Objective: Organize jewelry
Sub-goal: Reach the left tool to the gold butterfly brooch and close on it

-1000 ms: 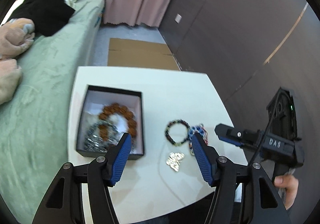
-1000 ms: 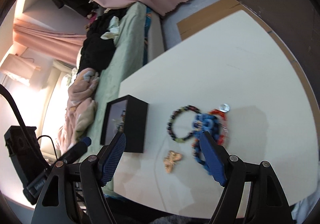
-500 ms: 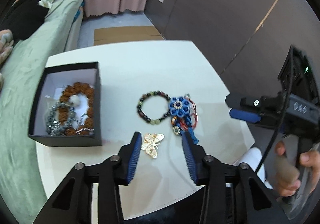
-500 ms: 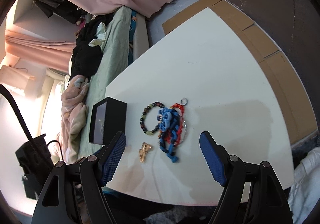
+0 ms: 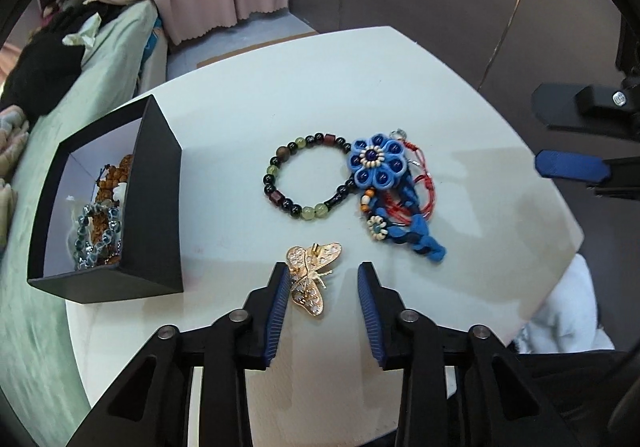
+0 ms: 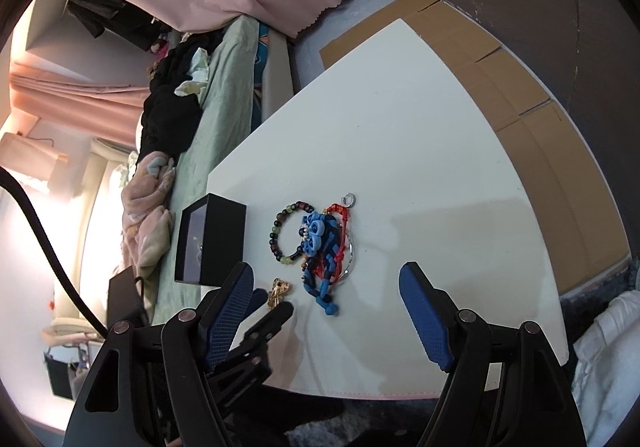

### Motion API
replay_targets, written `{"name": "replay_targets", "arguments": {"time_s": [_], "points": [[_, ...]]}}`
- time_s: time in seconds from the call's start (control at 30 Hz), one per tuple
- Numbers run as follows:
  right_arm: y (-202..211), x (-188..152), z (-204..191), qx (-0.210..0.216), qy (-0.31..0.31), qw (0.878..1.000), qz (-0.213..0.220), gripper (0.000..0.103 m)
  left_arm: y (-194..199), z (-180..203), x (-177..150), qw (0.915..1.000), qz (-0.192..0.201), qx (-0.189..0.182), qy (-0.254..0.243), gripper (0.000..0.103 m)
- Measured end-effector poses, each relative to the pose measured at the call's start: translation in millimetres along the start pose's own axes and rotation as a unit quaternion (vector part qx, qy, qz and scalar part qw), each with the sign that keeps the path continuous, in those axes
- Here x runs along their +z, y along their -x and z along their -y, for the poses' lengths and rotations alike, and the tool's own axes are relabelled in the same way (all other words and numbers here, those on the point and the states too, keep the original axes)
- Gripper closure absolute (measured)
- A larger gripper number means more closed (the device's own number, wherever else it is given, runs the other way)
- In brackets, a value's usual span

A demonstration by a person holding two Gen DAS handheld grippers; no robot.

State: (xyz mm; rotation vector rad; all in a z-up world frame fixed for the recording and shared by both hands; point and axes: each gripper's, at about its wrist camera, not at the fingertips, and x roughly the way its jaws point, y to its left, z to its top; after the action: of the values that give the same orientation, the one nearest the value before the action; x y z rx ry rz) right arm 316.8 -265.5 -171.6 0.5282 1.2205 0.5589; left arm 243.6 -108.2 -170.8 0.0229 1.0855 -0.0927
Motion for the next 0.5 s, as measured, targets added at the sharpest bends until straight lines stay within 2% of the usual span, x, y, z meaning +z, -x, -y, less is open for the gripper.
{"name": "replay_targets", "arguments": {"time_s": [0.07,0.2,0.4,0.5], "points": [[0,0,-1,0.002,0.001,1.0,-0.001,0.026,-2,0,1,0.9998,0.006,0.015,-0.005,0.08],[-2,-1,-2,0.002,0.003,1.0,-0.003,0.026,0,0,4,0.9997,0.013,0.014,-0.013,0.09],[-9,1,-6,0.007,0.0,1.0,-0.005,0.028,16,-9,10,0.9996,0.028,0.007,0.001,0.09],[-13,2,-10,0.008,0.0,1.0,-0.005,0.037,25,-15,14,0.9993,0.036,0.001,0.012,0.09]]}}
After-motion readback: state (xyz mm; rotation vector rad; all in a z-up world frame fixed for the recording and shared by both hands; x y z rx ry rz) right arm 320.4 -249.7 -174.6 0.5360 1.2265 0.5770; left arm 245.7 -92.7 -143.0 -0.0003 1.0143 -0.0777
